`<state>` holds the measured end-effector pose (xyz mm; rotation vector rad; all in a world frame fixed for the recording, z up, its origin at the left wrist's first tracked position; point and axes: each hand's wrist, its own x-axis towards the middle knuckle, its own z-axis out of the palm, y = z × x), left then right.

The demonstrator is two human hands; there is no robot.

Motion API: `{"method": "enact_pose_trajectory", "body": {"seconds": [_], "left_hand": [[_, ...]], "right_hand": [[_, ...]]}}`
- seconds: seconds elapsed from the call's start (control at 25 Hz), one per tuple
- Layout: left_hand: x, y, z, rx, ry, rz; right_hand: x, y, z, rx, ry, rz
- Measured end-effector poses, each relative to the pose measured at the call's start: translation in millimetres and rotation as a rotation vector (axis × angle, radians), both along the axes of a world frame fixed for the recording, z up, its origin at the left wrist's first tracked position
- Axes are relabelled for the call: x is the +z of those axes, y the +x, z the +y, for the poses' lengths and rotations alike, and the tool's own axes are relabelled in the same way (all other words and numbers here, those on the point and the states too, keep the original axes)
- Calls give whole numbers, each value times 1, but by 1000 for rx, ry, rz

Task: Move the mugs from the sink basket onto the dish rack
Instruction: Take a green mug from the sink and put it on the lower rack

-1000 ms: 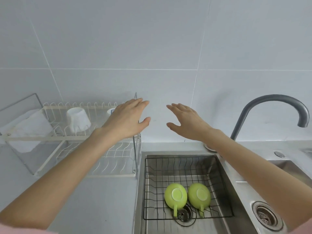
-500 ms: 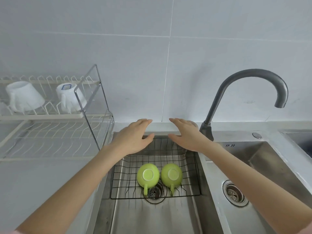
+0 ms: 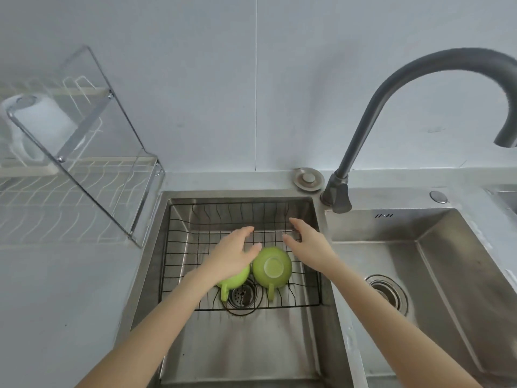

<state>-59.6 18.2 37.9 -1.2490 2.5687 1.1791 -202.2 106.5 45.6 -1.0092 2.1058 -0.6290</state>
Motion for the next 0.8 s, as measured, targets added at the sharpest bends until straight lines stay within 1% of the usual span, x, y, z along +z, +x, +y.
{"method": "enact_pose_trajectory", "body": {"seconds": [0.24, 0.4, 0.64, 0.8], "left_hand": [[-57, -25, 7, 90, 181, -50], [-88, -40, 5, 145, 242, -69], [-131, -51, 0, 194, 340, -103], [-148, -54, 0, 204, 321, -135]], "right_hand": [[-62, -3, 0, -141, 137, -194], [-96, -6, -6, -204, 204, -264], [-130, -6, -18, -284, 205, -369], [-145, -6, -24, -308, 191, -344]]}}
